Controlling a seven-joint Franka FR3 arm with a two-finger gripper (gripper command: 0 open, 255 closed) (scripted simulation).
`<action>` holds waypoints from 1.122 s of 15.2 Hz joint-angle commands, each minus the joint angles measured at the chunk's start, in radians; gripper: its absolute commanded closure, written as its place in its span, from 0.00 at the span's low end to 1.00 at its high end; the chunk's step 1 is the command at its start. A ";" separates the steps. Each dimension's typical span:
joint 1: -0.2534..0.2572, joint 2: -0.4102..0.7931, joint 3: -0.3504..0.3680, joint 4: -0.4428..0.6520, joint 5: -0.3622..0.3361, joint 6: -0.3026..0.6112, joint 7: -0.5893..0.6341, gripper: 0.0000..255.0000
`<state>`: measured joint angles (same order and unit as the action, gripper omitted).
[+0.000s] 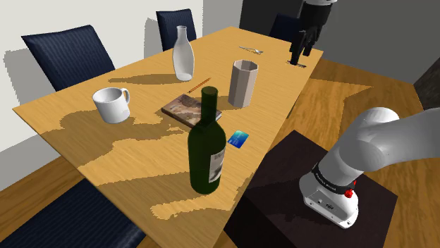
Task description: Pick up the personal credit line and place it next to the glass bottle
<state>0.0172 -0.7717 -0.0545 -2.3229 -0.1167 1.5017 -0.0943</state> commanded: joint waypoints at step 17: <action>-0.160 -0.120 0.539 -0.388 0.382 0.348 1.080 0.00</action>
<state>-0.1277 -0.9131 0.4422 -2.7073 0.2387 1.8161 0.9080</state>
